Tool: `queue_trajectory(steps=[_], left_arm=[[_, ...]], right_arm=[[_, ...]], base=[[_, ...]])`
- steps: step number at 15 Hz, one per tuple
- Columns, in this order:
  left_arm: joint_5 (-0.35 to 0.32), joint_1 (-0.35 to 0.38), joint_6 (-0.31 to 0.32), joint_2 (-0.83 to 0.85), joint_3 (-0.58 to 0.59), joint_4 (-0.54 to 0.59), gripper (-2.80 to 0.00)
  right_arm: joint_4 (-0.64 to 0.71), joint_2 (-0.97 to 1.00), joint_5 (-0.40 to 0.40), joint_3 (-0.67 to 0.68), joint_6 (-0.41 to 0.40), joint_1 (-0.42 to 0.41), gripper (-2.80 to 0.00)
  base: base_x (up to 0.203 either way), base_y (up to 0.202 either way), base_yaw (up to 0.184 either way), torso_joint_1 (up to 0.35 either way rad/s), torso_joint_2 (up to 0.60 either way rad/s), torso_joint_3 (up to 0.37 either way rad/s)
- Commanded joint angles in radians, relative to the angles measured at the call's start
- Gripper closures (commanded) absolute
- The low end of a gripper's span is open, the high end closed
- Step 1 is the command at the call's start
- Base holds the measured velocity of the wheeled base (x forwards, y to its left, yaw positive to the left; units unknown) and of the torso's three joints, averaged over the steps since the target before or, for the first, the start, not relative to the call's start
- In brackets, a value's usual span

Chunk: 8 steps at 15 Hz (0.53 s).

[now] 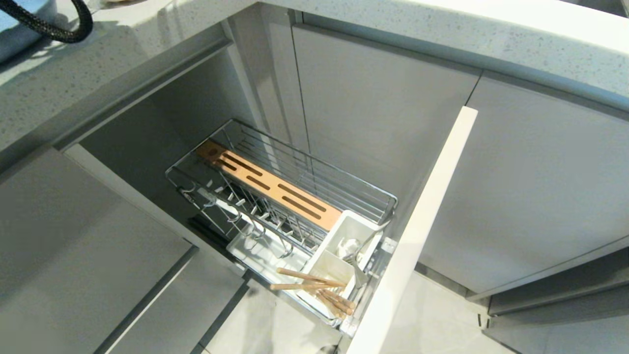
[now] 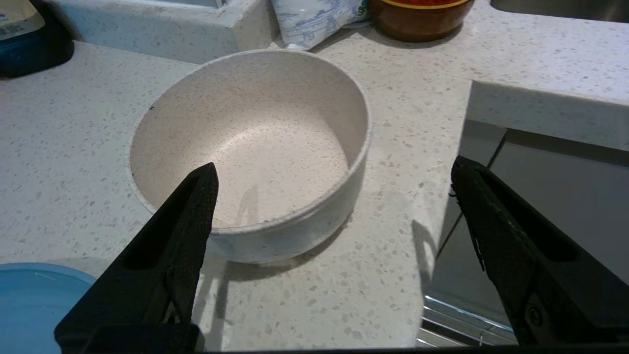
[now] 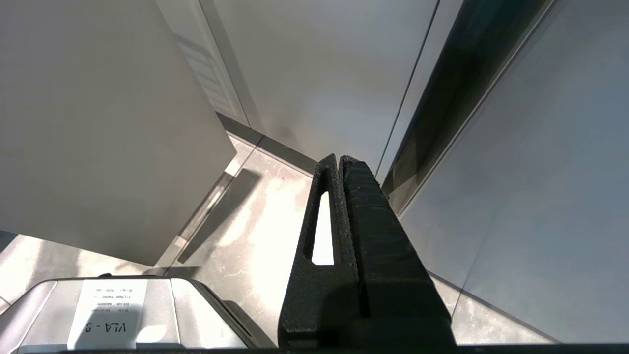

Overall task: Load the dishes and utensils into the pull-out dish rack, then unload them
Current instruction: Pick up the bowl and place it in the cupboard

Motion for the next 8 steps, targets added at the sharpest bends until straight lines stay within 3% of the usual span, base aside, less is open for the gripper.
queue_trajectory(steps=[1, 8], left_arm=[[-0.017, 0.007, 0.001, 0.018, -0.001, -0.008, -2.80], [-0.064, 0.008, 0.000, 0.052, -0.009, -0.035, -2.80]], right_arm=[[0.000, -0.004, 0.000, 0.002, -0.001, 0.000, 0.00], [0.000, -0.004, 0.000, 0.002, 0.001, 0.000, 0.00]], base=[[0.000, 0.000, 0.000, 0.000, 0.00, 0.000], [0.000, 0.000, 0.000, 0.000, 0.00, 0.000]])
